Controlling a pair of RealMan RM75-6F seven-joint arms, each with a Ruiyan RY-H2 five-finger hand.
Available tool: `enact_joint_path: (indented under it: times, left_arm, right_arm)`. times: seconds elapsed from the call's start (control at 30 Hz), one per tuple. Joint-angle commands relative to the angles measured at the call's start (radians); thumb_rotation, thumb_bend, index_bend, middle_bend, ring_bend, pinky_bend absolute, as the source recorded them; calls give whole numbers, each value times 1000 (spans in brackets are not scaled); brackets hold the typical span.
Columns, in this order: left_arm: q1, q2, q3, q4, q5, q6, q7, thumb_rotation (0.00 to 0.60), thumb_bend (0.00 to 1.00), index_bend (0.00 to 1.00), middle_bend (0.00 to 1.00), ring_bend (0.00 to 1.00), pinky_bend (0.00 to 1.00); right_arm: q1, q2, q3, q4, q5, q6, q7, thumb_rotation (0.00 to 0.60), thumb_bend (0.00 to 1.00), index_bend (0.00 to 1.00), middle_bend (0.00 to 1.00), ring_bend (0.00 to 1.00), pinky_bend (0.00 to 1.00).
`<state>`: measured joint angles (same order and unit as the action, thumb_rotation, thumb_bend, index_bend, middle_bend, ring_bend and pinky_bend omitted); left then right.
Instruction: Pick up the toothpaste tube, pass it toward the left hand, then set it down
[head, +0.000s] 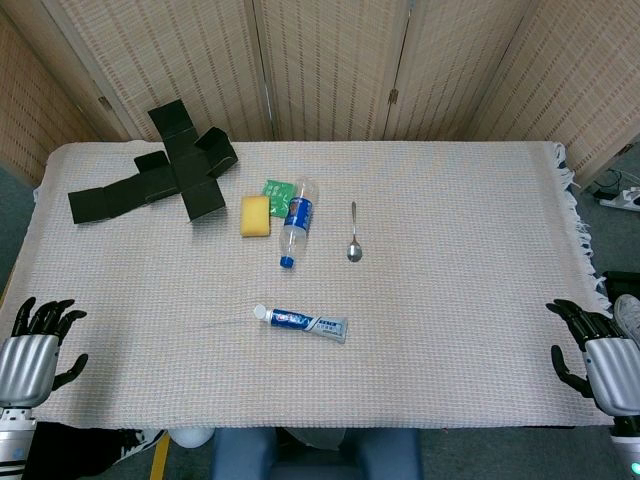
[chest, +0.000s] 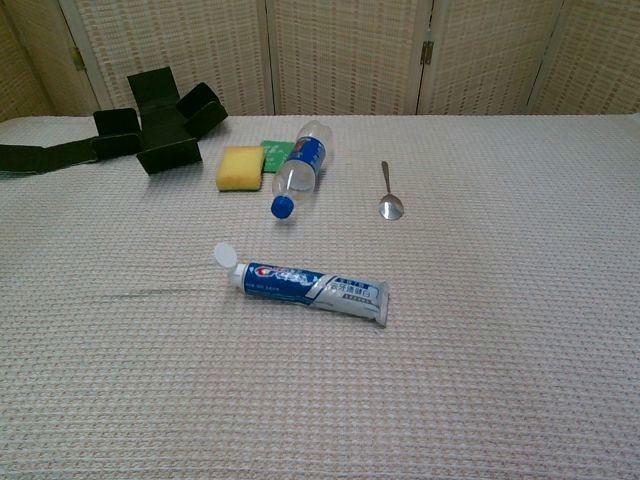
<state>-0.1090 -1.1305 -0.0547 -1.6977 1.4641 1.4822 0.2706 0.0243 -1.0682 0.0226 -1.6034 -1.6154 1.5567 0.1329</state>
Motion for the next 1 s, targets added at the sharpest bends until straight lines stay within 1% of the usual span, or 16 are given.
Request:
enact_joint_path:
  times: [0.03,0.5,0.67,0.77,0.83,1.0]
  left_arm:
    - [0,-5,0,6,4,5,0,600,326,290,212,172,0]
    - [7,-12,4,19,19,21,-13,600,326,285,212,172,0]
    - [11,-6,5,10,24,28,-15,600,326,285,212,172,0]
    - [14,-4,6,9,28,35,-21,600,326,285,212,172,0]
    - [16,-1,9,7,32,37,-23,600,326,285,212,172,0]
    - [23,2,14,5,44,46,-29,600,327,285,212,172,0]
  right_arm:
    - [18,4,-8,1,-10,-31,12,600,575,209,214,256,221]
    - [71,-1,-22,-31,-49,-98,-17,600,576,209,214,257,221]
    - [116,0,-28,-91,-70,-163,-43,600,575,209,208,255,241]
    - [159,-17,-11,-140,-76,-209,-103,600,574,206,207,255,254]
    - [191,-47,6,-176,-65,-251,-165,600,575,202,207,255,254]
    - [271,-138,42,-249,-3,-376,-350,600,576,202,209,256,254]
